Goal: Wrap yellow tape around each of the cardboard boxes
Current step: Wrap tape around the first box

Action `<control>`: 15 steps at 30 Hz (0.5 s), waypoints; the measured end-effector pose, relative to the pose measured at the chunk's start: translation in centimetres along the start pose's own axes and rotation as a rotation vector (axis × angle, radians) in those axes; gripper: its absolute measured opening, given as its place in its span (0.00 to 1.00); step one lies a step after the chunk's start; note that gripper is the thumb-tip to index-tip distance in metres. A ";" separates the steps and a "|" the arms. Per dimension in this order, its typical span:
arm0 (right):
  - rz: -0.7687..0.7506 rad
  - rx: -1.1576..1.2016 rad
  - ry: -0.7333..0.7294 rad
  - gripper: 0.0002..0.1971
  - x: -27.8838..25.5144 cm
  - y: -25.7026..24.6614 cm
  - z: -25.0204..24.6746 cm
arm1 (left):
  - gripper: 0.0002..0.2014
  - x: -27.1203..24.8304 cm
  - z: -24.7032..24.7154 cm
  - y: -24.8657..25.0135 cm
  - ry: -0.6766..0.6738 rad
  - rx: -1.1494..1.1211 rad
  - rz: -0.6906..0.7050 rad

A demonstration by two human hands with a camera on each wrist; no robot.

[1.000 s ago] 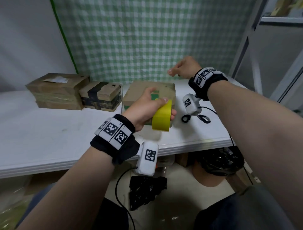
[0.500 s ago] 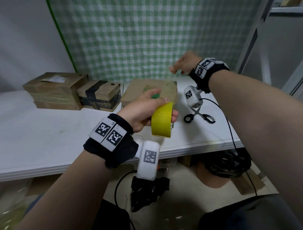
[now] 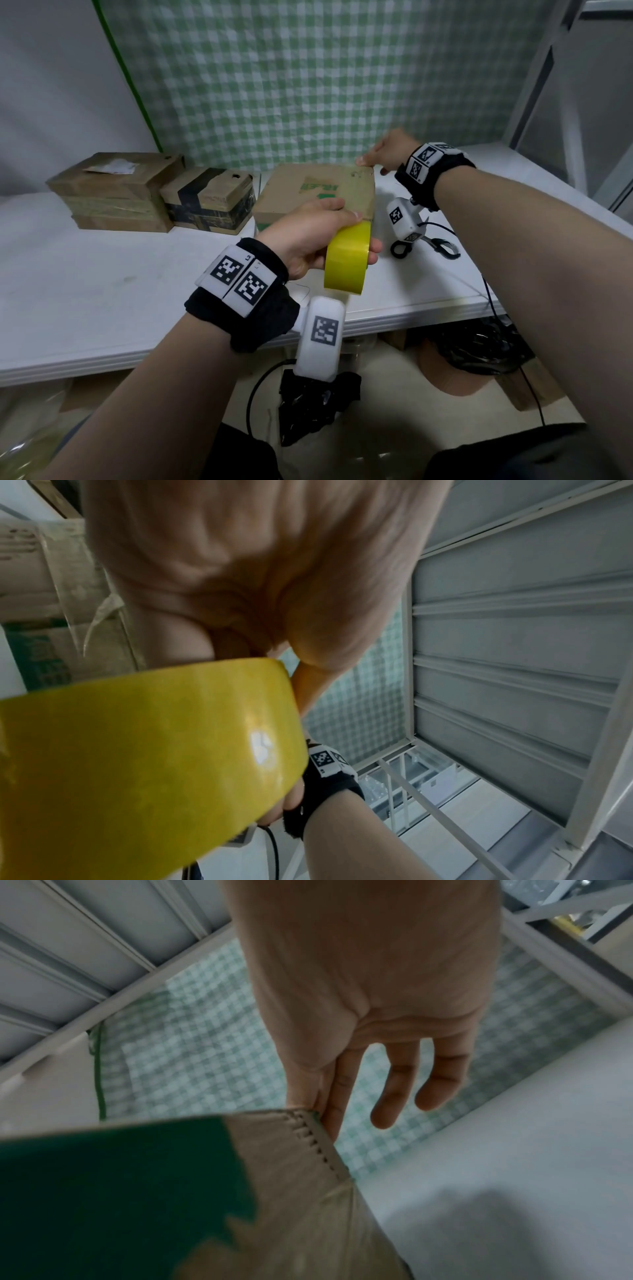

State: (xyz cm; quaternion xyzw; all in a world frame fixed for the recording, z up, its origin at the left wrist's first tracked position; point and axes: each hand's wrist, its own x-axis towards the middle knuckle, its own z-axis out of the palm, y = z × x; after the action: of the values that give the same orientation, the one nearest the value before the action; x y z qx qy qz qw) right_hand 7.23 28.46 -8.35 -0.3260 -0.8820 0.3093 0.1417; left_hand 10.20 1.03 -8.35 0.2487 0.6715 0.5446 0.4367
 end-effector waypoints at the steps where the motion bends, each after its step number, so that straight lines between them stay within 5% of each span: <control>1: -0.005 -0.022 0.000 0.17 0.0 0.0 0.1 | 0.33 0.1 0.0 -0.1 -0.003 -0.001 -0.005; 7: -0.006 -0.194 -0.032 0.31 -1.9 -0.6 0.3 | 0.35 0.4 -0.4 -0.5 -0.016 -0.033 0.002; 11: -0.200 0.043 0.012 0.28 -5.2 -1.1 -0.4 | 0.36 0.6 -0.4 -0.9 -0.023 -0.064 0.006; 15: -0.354 -0.052 -0.181 0.35 -9.5 -1.5 0.8 | 0.33 0.6 -0.1 -1.3 -0.015 -0.069 0.035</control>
State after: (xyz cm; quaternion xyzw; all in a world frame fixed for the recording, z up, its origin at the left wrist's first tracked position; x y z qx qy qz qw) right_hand 13.25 20.91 -8.49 -0.1404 -0.9424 0.2847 0.1053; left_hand 10.00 1.02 -9.80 0.2493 0.6447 0.5728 0.4405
